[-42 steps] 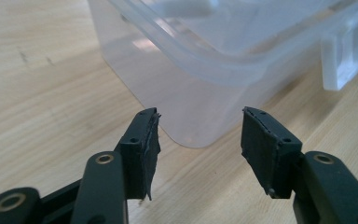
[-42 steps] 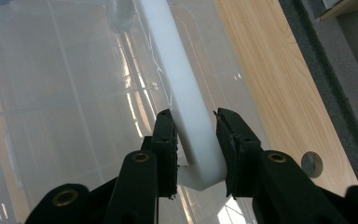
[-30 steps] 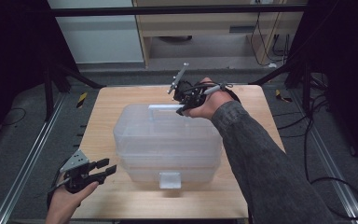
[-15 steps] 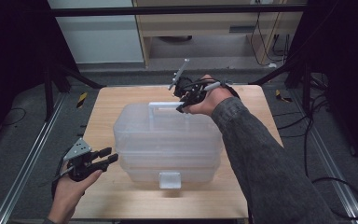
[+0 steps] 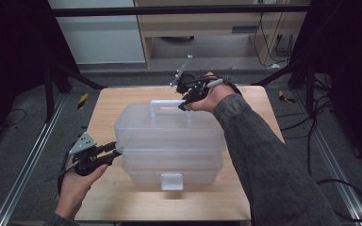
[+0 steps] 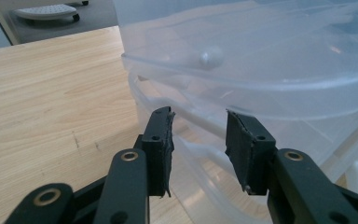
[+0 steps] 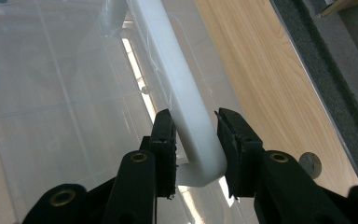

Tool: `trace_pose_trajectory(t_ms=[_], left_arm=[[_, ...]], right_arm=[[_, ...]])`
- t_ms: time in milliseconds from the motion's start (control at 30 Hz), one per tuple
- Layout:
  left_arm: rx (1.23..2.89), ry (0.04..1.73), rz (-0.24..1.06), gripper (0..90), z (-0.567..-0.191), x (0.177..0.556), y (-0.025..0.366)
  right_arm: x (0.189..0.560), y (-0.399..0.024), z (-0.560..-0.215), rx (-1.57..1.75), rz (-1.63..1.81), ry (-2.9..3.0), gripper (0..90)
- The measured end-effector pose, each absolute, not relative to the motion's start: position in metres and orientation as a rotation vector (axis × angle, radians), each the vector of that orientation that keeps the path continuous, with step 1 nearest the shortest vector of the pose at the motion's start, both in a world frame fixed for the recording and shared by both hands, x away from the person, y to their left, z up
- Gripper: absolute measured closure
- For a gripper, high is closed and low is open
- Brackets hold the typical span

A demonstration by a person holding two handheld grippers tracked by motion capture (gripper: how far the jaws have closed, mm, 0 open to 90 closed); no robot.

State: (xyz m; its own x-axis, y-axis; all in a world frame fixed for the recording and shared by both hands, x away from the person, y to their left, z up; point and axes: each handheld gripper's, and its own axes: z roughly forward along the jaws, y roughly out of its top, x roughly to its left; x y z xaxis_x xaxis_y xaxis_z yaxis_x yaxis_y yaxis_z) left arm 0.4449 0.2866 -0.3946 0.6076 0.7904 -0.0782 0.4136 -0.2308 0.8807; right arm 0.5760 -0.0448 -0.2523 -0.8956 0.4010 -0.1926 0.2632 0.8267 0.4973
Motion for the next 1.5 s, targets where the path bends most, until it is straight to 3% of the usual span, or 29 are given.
trace_pose_trajectory(t_ms=[467, 600, 1033, 1233, 1500], left_arm=[[1.842, 0.953, 0.510, 59.8, -0.393, 0.448, 0.280], [1.855, 0.945, 0.519, 63.2, -0.390, 0.447, 0.279], [1.854, 0.945, 0.521, 63.8, -0.387, 0.447, 0.278], [1.857, 0.948, 0.523, 63.2, -0.386, 0.446, 0.277], [1.850, 0.949, 0.514, 61.7, -0.385, 0.448, 0.277]], right_arm=[[0.578, -0.046, -0.252, 0.518, 0.692, 2.713, 68.0], [0.577, -0.047, -0.253, 0.519, 0.700, 2.705, 67.5], [0.560, -0.060, -0.238, 0.574, 0.740, 2.630, 48.1], [0.545, -0.071, -0.229, 0.589, 0.773, 2.594, 50.0], [0.537, -0.095, -0.216, 0.632, 0.844, 2.523, 60.2]])
